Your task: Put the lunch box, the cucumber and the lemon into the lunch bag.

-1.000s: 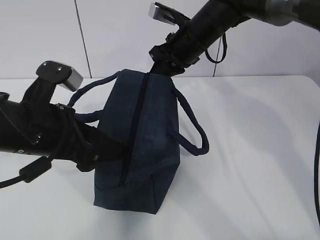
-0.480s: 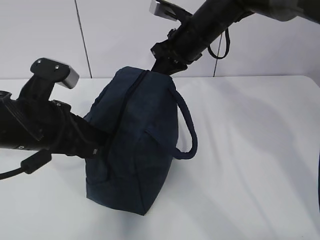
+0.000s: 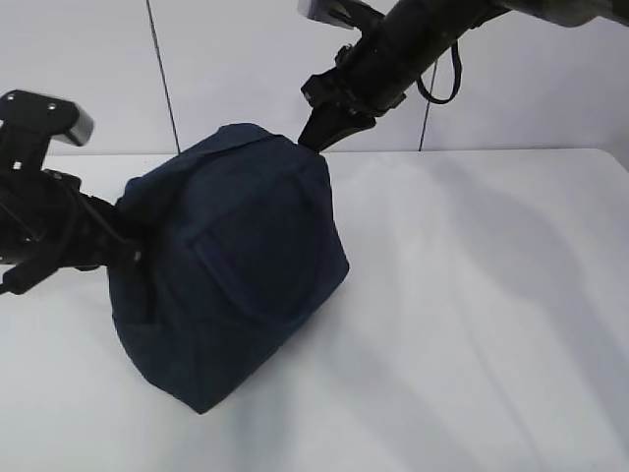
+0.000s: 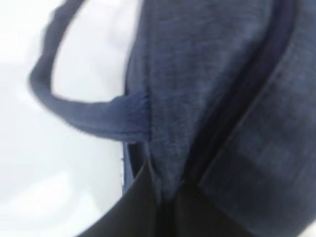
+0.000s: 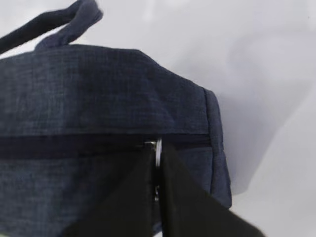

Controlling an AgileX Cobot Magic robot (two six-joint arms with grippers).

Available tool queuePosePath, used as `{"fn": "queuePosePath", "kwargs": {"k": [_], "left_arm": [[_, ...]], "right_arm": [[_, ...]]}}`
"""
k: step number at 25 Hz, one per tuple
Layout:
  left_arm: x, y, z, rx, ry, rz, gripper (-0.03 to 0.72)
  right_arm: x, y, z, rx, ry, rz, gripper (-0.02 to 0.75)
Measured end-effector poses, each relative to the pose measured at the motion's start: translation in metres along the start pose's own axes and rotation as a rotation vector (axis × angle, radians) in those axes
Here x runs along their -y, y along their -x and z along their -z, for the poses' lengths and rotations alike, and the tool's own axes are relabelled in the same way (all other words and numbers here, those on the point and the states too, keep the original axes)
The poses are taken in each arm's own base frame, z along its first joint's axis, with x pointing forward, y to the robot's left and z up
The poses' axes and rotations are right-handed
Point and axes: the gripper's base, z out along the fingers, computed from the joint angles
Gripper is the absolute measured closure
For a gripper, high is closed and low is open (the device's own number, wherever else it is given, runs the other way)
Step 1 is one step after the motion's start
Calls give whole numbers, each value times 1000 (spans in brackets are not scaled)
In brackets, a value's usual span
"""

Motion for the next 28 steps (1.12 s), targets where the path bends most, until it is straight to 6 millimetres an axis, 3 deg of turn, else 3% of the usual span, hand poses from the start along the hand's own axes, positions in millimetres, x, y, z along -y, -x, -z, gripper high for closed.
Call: {"fn": "queuePosePath", "kwargs": {"k": [10, 19, 28], "left_arm": [[-48, 0, 11, 23, 129, 114, 690], [-61, 31, 19, 124, 207, 85, 690], [-65, 32, 15, 121, 240, 88, 690]], "right_arm": [[-11, 2, -5, 37, 104, -40, 751], [-34, 6, -17, 22, 143, 2, 751], [-48, 8, -24, 21, 173, 29, 751]]}}
